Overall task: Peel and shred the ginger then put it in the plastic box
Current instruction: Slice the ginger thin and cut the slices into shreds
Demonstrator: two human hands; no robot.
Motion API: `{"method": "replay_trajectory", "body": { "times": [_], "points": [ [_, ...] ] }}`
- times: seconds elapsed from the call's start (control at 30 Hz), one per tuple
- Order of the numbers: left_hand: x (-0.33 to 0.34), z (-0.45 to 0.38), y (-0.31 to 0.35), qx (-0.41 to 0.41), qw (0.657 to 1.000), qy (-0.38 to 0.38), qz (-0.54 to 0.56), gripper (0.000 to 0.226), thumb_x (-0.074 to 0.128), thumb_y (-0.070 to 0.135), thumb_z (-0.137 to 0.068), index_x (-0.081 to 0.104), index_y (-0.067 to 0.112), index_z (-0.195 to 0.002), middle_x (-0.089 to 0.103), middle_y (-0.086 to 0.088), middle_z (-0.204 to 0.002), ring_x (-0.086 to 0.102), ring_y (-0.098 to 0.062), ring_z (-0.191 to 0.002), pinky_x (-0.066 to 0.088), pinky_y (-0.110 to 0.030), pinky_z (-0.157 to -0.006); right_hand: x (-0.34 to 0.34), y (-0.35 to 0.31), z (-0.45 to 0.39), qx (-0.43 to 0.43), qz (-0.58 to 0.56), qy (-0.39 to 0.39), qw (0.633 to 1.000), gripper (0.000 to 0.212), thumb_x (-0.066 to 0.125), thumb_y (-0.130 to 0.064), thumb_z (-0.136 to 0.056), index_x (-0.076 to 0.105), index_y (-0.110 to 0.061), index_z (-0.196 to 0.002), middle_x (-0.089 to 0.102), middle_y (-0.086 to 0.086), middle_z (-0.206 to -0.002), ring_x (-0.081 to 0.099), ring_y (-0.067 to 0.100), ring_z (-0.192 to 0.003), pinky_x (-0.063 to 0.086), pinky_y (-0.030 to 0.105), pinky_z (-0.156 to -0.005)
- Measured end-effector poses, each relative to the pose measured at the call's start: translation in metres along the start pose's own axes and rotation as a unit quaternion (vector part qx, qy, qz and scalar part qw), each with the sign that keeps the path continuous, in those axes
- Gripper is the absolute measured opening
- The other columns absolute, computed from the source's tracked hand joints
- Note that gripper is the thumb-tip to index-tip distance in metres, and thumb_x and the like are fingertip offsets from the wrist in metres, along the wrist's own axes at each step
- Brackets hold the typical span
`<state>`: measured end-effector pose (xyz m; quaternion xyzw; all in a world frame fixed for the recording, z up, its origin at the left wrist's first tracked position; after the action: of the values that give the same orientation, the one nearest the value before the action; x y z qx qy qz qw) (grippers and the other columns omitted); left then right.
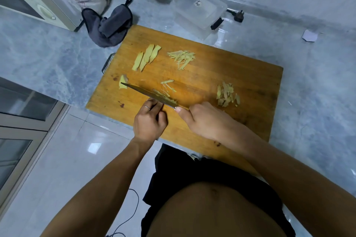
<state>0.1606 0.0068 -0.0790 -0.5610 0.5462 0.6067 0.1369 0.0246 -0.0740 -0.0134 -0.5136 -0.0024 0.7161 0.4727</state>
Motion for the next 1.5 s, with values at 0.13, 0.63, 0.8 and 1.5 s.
{"method": "replay_trajectory", "body": {
  "times": [0.13,0.63,0.8,1.5],
  "points": [
    [-0.001,0.0,-0.001,-0.002,1.0,0.0,-0.003,0.033,0.047,0.019,-0.084,0.076,0.007,-0.092,0.067,-0.01,-0.101,0.063,-0.027,-0.089,0.048,-0.028,-0.06,0.003,0.0,0.0,0.001,-0.002,-0.007,1.0,0.066,0.021,-0.059,-0.103,0.048,-0.012,-0.065,0.049,0.01,-0.069,0.048,0.024,-0.057,0.027,0.032,-0.049],
    [-0.004,0.0,0.004,0.015,1.0,0.01,-0.001,0.032,0.045,0.019,-0.086,0.074,0.006,-0.084,0.067,-0.014,-0.095,0.06,-0.029,-0.077,0.045,-0.028,-0.055,0.012,-0.011,-0.019,-0.006,0.003,-0.011,1.0,0.059,0.023,-0.059,-0.103,0.045,-0.017,-0.068,0.051,0.009,-0.074,0.052,0.029,-0.064,0.036,0.033,-0.054],
    [0.0,0.001,0.001,0.014,1.0,-0.001,-0.008,0.031,0.046,0.018,-0.085,0.075,0.006,-0.088,0.067,-0.012,-0.097,0.062,-0.028,-0.082,0.047,-0.029,-0.057,0.009,-0.008,-0.017,-0.006,-0.009,0.009,1.0,0.058,0.024,-0.06,-0.103,0.045,-0.019,-0.067,0.053,0.007,-0.071,0.054,0.03,-0.065,0.038,0.034,-0.056],
    [-0.004,0.0,0.003,0.023,0.999,0.023,0.008,0.029,0.048,0.013,-0.083,0.075,0.007,-0.092,0.066,-0.01,-0.097,0.061,-0.024,-0.09,0.048,-0.029,-0.06,-0.001,-0.008,-0.008,-0.016,0.012,-0.019,1.0,0.062,0.023,-0.056,-0.104,0.046,-0.013,-0.066,0.049,0.009,-0.069,0.048,0.025,-0.057,0.028,0.032,-0.048]
  ]
}}
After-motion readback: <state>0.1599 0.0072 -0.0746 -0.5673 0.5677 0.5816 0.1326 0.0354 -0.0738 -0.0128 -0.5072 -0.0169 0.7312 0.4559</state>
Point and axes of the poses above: each hand's wrist, its own z-axis away from the middle knuckle, its own x-axis out of the palm, y = z × x, the point moved 9 cm from there along -z, towards the middle knuckle
